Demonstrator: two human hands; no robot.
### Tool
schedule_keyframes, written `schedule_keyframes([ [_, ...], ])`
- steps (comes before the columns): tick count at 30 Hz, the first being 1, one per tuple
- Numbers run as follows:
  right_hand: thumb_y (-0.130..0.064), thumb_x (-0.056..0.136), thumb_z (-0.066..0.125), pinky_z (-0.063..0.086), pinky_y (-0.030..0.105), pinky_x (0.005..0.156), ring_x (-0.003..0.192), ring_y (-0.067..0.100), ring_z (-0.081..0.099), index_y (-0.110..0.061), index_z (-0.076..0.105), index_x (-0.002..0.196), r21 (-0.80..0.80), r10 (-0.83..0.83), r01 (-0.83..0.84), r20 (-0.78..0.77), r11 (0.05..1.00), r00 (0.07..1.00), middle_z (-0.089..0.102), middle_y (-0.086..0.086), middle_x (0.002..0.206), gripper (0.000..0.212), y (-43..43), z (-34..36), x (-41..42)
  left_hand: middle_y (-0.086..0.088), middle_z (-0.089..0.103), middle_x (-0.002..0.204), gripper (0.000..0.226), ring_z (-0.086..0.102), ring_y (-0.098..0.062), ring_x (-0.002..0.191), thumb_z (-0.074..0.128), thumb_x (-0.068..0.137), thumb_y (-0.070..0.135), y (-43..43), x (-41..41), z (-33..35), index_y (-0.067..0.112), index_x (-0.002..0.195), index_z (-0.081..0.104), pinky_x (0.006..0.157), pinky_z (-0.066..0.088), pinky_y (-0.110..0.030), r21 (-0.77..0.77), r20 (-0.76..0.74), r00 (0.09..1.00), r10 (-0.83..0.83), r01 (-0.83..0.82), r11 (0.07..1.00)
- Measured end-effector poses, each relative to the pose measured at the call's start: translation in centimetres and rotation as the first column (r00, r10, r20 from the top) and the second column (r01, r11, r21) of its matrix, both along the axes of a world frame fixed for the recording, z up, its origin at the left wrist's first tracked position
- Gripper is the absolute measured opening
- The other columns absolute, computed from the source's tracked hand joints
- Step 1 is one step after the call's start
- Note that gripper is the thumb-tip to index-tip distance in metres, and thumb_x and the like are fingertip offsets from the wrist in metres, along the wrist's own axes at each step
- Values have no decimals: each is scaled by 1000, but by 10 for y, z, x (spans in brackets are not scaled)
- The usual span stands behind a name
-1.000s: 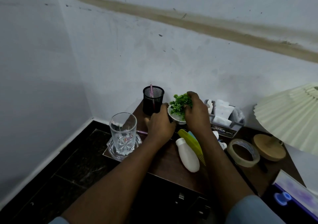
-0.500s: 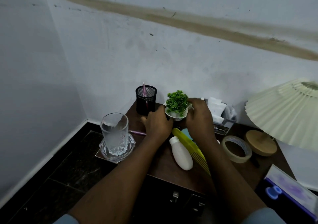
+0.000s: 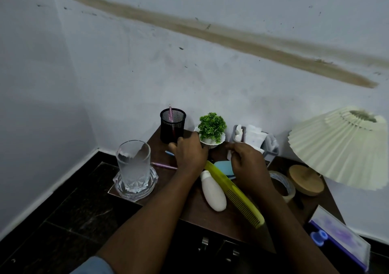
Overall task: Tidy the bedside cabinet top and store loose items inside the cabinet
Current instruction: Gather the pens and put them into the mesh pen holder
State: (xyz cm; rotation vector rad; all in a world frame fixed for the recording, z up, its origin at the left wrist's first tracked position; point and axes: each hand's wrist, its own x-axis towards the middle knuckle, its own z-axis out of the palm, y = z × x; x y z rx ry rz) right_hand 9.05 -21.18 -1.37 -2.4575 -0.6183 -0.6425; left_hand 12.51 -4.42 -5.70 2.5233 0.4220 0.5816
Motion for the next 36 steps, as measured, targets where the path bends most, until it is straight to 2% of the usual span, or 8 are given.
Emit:
schedule_keyframes([
  [10,0,92,58,45,26,81,98,27,68,-8,75,114,-2,-12,12,-28,1000,1000,75,11,108,30,6,6,1,-6,69,111,31,53,-33,116,61,93,38,23,-21,15,23,119,60,96,32,-48,61,-38,994,-98,100,993],
  [15,-7,93,58,51,35,76,95,29,67,-11,74,108,-24,-41,39,-99,999,994,74,11,104,23,2,11,-10,-13,72,111,36,59,-39,111,57,86,10,55,-42,30,13,119,68,90,49,-43,16,-9,986,-166,166,986],
  [18,-33,93,65,48,34,78,99,27,64,-20,71,107,-169,3,-47,-252,985,968,71,6,105,21,3,12,-17,-14,72,111,38,64,-35,106,58,80,0,58,-56,34,7,115,71,85,53,-40,-16,-85,960,-268,267,963],
  [22,-70,85,59,41,47,103,122,34,50,-32,58,129,-469,-96,-135,-435,873,895,58,7,124,58,12,2,-31,-10,69,114,31,63,-31,108,67,86,12,54,-70,30,13,117,69,86,52,-37,162,-266,893,-362,412,897],
  [28,-58,87,63,40,44,91,122,33,45,-34,49,139,-537,-124,-136,-421,833,899,52,3,133,59,12,-8,-44,-12,67,117,20,61,-33,111,58,92,17,47,-81,23,14,110,68,90,50,-40,371,-362,871,-331,461,806],
  [30,-55,89,62,41,42,92,122,32,47,-32,52,136,-478,-110,-95,-383,873,917,55,2,131,54,7,-9,-45,-12,67,117,21,61,-33,110,58,92,16,48,-80,26,14,111,68,90,50,-41,385,-362,871,-332,464,798],
  [33,-42,94,62,39,34,88,115,27,52,-25,56,132,-244,31,-96,-258,965,966,60,2,121,42,0,-5,-45,-11,65,112,21,61,-32,105,63,87,16,46,-74,41,13,107,67,86,44,-38,398,-265,879,-398,475,785],
  [36,-32,102,56,45,14,78,95,-1,63,-30,64,121,276,187,-107,-281,955,941,70,-20,109,21,4,4,-46,-2,69,104,27,58,-30,103,66,83,14,37,-73,56,21,109,73,103,39,-43,440,-45,824,-565,524,729],
])
